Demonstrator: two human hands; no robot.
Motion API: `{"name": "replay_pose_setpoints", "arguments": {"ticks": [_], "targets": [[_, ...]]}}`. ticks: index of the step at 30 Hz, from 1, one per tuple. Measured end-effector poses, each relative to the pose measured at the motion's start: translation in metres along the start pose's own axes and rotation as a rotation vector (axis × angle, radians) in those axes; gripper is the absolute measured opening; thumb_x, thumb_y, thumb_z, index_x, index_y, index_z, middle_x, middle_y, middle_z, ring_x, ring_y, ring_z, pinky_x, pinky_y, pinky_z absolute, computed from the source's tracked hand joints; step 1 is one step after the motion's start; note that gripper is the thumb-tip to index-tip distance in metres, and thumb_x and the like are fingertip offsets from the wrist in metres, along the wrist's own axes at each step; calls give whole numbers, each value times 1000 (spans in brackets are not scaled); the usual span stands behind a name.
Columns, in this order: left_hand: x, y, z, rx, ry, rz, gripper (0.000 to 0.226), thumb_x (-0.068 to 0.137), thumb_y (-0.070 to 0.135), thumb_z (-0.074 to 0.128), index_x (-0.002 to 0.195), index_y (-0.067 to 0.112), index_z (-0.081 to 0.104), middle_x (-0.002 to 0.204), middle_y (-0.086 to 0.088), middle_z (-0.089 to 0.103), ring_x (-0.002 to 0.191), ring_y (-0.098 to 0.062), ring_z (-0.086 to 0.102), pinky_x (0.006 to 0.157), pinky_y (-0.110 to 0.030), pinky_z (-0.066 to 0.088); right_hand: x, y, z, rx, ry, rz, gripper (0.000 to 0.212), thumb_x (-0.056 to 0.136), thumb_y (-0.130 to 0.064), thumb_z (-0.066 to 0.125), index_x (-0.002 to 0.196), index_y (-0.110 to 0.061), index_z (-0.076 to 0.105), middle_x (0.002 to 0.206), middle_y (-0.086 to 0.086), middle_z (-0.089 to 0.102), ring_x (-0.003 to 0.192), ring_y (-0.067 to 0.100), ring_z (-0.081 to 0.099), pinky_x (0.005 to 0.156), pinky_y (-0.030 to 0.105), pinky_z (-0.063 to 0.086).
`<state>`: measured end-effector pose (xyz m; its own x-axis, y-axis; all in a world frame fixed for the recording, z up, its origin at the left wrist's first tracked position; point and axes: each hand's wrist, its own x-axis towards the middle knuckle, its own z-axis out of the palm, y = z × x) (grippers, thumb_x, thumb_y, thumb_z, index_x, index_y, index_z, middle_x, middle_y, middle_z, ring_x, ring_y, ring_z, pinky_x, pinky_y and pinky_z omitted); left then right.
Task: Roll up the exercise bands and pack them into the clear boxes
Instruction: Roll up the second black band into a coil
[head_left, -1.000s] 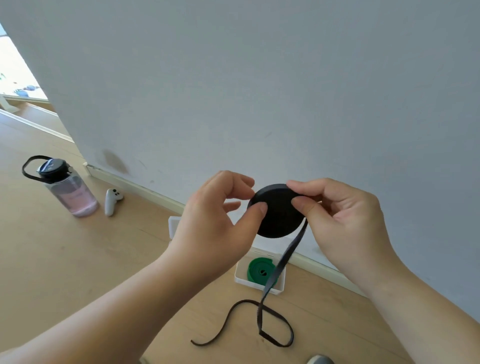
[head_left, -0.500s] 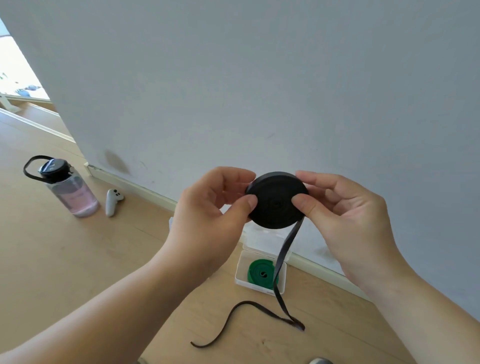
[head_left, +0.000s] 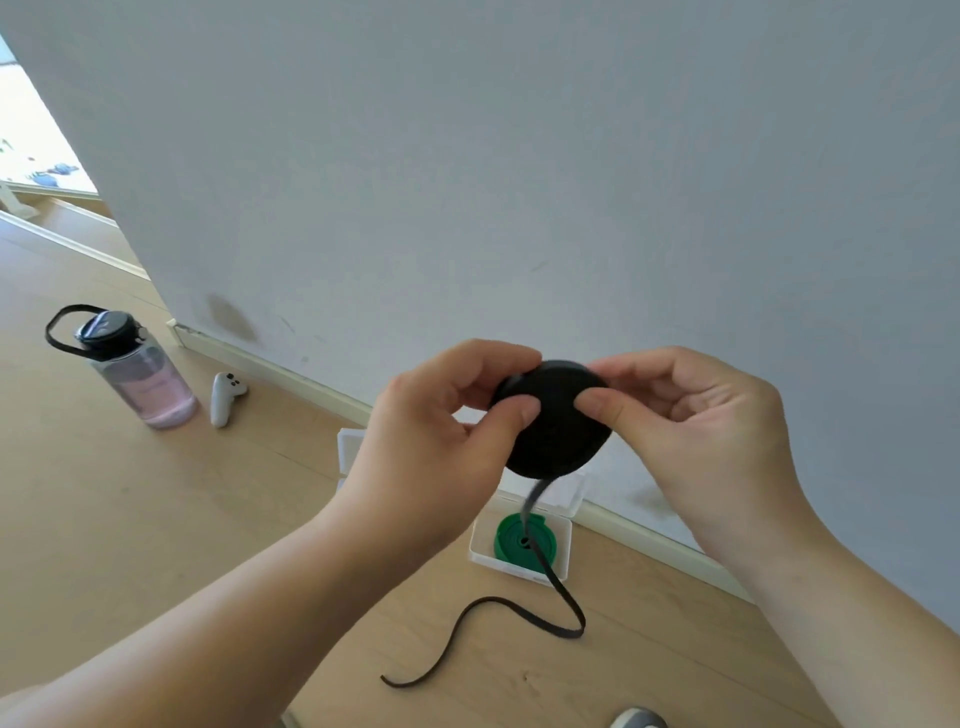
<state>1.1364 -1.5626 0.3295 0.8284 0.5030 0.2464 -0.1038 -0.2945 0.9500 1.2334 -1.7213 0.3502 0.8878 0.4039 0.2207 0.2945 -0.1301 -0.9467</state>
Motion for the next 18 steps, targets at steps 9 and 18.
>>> {"name": "replay_pose_setpoints", "arguments": {"ticks": [9,18], "targets": [[3,-5,-3,-78,-5,-81,16,90,6,76,93,19,66,98,9,76,96,-4,72,81,-23,60,3,9,-2,-55,-25,-5,35,85,4,77,88,-30,79,89,-6,80,87,12,76,84,29,60],[1,-8,-2,197,-78,146,38,92,3,70,116,33,71,99,17,72,96,-3,67,74,-18,59,0,9,4,-279,-54,-300,31,86,8,75,92,-22,81,89,-10,78,91,10,74,83,18,57]]}}
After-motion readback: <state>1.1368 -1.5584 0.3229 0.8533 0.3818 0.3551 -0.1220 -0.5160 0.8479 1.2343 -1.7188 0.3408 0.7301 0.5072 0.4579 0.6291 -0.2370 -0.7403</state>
